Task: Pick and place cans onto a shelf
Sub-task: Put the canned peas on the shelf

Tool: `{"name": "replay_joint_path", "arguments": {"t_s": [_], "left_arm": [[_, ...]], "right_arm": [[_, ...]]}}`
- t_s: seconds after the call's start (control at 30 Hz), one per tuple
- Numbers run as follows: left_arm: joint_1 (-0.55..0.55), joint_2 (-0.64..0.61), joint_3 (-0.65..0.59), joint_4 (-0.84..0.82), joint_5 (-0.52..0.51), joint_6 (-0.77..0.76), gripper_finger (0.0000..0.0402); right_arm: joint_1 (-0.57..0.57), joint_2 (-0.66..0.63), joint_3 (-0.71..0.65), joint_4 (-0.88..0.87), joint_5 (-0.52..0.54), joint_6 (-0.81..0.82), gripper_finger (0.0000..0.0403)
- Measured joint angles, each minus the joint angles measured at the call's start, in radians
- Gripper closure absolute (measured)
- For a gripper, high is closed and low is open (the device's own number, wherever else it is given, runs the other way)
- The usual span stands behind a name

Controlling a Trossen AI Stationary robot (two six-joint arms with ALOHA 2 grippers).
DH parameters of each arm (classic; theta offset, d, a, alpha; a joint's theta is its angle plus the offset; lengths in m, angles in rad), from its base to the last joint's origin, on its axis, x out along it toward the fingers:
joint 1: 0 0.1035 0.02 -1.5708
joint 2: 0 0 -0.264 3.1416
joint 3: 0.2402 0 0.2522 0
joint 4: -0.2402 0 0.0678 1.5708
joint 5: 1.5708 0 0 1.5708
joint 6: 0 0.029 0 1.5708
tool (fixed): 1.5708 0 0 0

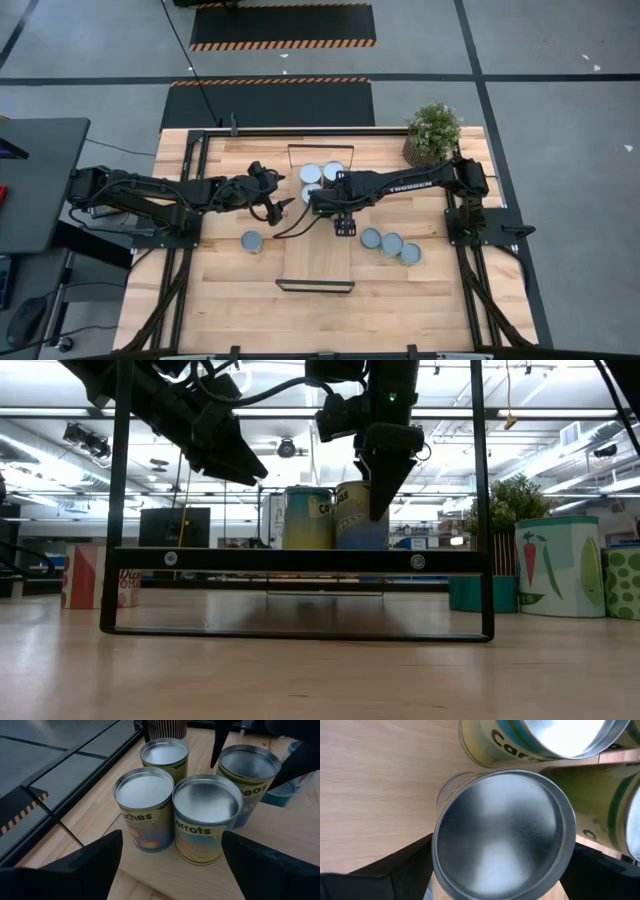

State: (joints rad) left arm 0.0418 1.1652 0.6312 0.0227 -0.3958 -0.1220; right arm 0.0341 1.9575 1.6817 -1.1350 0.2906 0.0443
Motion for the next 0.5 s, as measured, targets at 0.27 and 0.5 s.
{"name": "replay_joint_path", "arguments": {"t_s": [0.27, 0.5], "left_arm": [[0.0, 0.0, 0.0, 0.0, 0.0, 0.002, 0.0056], [0.0, 0.0, 0.0, 0.0, 0.0, 0.002, 0.0056]], "right_arm": [[-0.009, 0.0, 0.0, 0.003, -0.007, -0.038, 0.0008], [-0.003, -0.001, 0.04, -0.034, -0.006, -0.021, 0.0004]]}}
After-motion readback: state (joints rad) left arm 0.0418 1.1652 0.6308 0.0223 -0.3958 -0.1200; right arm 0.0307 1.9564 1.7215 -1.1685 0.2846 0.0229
